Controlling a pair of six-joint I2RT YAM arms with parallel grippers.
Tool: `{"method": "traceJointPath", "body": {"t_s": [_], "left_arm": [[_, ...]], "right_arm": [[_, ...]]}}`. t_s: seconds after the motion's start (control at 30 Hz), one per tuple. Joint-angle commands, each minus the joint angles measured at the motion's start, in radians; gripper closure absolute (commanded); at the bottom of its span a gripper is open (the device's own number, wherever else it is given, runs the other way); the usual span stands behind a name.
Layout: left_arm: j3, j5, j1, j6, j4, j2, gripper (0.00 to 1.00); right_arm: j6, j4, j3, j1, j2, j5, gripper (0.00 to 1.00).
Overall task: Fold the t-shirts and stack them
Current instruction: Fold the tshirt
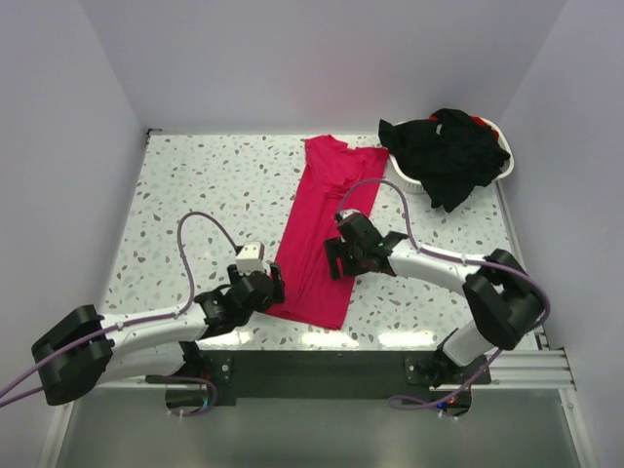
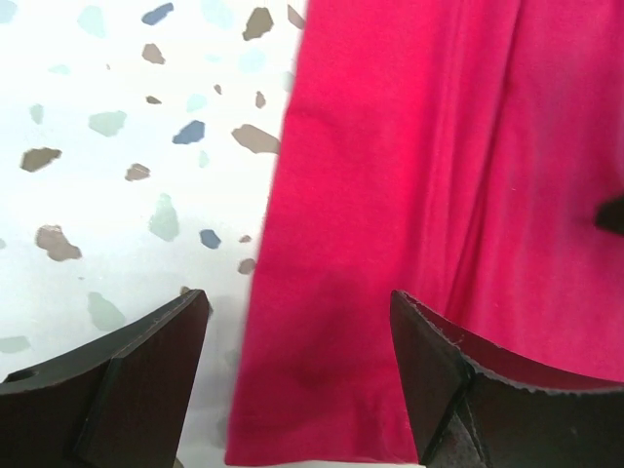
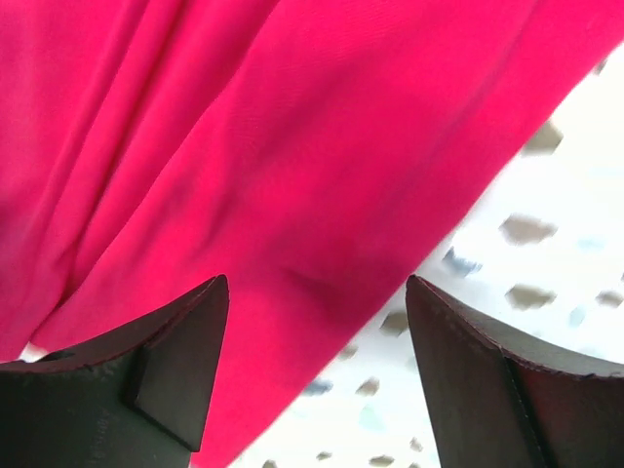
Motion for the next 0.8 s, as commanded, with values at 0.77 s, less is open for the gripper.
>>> {"method": "traceJointPath", "body": {"t_s": [0.77], "left_arm": [[0.031,0.031,0.046,0.071,-0.119,-0.041,0.27]], "right_arm": [[0.489,-0.039,-0.233,0.377,-0.224,0.06,0.44]]}}
